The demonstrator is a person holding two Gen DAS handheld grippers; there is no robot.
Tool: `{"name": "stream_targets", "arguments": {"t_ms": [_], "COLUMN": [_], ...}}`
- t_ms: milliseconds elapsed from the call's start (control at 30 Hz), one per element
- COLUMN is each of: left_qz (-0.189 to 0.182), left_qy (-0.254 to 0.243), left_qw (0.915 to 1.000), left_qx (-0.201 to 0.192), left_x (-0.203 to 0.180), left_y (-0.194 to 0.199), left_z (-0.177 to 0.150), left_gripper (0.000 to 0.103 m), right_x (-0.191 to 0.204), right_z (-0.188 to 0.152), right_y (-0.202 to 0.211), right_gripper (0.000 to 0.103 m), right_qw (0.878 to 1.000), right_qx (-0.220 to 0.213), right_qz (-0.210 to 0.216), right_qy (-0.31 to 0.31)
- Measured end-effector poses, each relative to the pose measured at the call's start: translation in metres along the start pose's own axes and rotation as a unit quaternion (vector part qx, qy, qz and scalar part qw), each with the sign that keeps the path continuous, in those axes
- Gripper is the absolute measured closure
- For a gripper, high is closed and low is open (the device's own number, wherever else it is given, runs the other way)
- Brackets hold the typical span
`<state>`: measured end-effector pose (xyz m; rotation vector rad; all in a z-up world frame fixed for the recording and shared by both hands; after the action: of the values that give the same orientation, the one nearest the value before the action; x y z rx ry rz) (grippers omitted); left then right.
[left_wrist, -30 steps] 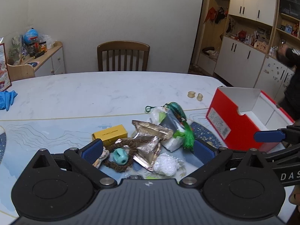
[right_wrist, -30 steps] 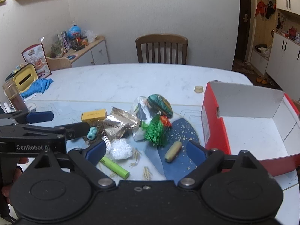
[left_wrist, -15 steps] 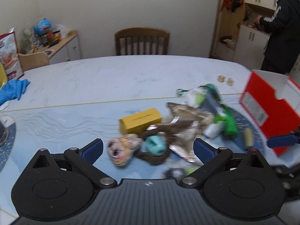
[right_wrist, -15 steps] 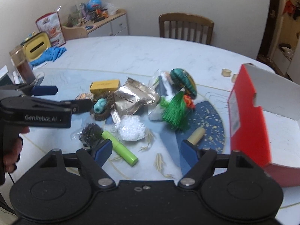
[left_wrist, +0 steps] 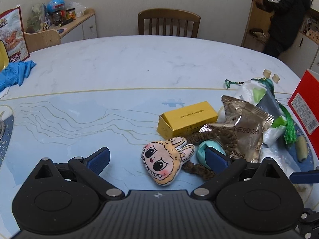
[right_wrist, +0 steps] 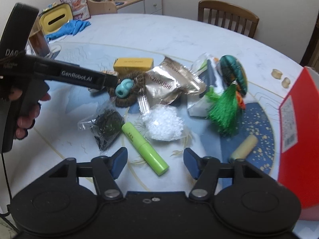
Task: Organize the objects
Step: 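Reach the left gripper to the plush bunny while the right gripper approaches the green highlighter, then close the left gripper on the bunny while the right gripper grasps the green highlighter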
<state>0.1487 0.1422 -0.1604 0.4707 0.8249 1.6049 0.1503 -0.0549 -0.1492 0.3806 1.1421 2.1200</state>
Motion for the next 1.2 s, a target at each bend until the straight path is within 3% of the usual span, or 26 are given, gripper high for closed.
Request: {"name": "stream_targets", "arguments": {"t_ms": [200, 400, 467, 533, 667, 967, 1200], "left_qz": [-0.007, -0.018, -0.024, -0.028, -0.035, -0.027, -0.050], "left_qy": [-0.007, -0.008, -0.007, -0.011, -0.011, 0.001, -0.002], "left_qw": [1.0000, 0.9998, 0.9997, 0.9995, 0.9993, 0.9996, 0.9987], "left_qx": [0.001, 0.003, 0.004, 0.003, 0.003, 0.009, 0.003], "left_x": [-0.001, 0.001, 0.002, 0.002, 0.003, 0.005, -0.010], "left_y": [-0.005, -0.005, -0.004, -0.003, 0.002, 0.028, 0.061], "left_z": [-0.001, 0.002, 0.001, 0.001, 0.000, -0.005, -0.002], "left_gripper": [0.008, 0.035, 0.037, 0.046, 0.049, 0.050, 0.050], "right_x": [0.007, 0.016, 0.021, 0.024, 0.027, 0.023, 0.011], "right_z": [-0.001, 0.002, 0.002, 0.001, 0.001, 0.001, 0.002], "right_y": [-0.011, -0.014, -0.013, -0.012, -0.011, 0.002, 0.038], "right_gripper": [0.054, 0.064, 0.068, 0.073, 0.087, 0.088, 0.088], "right_qw": [1.000, 0.999, 0.999, 0.998, 0.998, 1.000, 1.000], "right_qx": [0.010, 0.001, -0.002, -0.005, -0.003, -0.002, -0.025], "right_qz": [0.009, 0.005, 0.003, 0.003, 0.001, 0.001, -0.003], "right_qy": [0.010, 0.039, 0.052, 0.060, 0.063, 0.029, -0.012]}}
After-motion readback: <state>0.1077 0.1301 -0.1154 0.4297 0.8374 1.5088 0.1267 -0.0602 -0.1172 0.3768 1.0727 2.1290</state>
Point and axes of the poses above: each gripper's, at about its wrist camera, not at the fingertips, and y roughly against the way its jaws point, x to its left, z to its top, the point moved 6 cm from there along -y, roughly the way its jaws point, and after that the axes turned 8 degrees about -z, right-handed, at the moved point
